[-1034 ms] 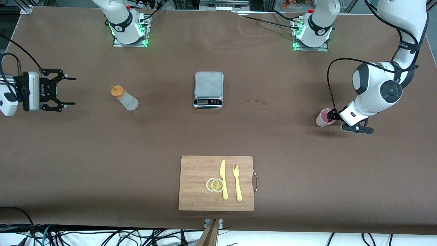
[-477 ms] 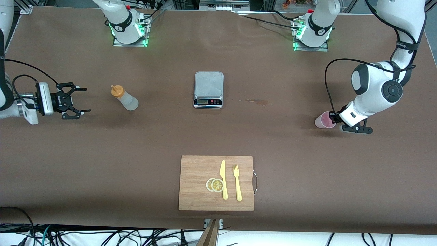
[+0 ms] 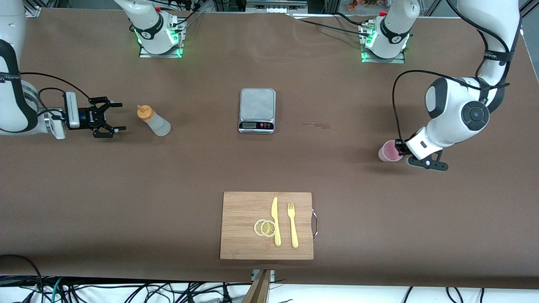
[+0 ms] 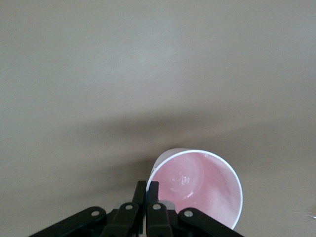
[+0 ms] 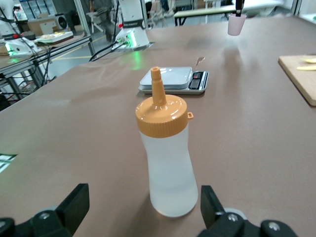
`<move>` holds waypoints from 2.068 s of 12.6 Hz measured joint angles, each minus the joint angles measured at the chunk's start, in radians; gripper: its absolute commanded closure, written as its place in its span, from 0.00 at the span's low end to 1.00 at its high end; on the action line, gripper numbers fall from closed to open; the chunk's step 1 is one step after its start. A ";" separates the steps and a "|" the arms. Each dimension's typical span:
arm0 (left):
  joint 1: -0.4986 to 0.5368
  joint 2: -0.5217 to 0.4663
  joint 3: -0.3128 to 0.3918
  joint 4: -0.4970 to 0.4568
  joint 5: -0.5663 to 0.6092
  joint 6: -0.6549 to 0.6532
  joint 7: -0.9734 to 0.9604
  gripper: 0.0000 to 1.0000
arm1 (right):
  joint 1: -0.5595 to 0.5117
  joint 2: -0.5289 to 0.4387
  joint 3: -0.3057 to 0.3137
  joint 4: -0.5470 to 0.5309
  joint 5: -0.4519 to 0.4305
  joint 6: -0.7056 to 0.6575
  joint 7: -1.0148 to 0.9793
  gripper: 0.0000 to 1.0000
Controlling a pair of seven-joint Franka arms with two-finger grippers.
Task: Add sauce to pink cup with both arms
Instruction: 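Place the pink cup on the scale while the right gripper grasps the bottle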
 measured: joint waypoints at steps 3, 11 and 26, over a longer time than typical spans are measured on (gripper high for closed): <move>-0.062 -0.022 -0.094 0.097 -0.010 -0.075 -0.076 1.00 | 0.000 0.083 0.039 -0.013 0.109 0.006 -0.078 0.00; -0.421 0.042 -0.136 0.180 -0.030 -0.057 -0.389 1.00 | 0.031 0.184 0.108 -0.010 0.216 0.011 -0.091 0.00; -0.690 0.174 -0.133 0.193 -0.031 0.110 -0.510 0.88 | 0.042 0.205 0.149 0.053 0.230 -0.073 -0.051 0.68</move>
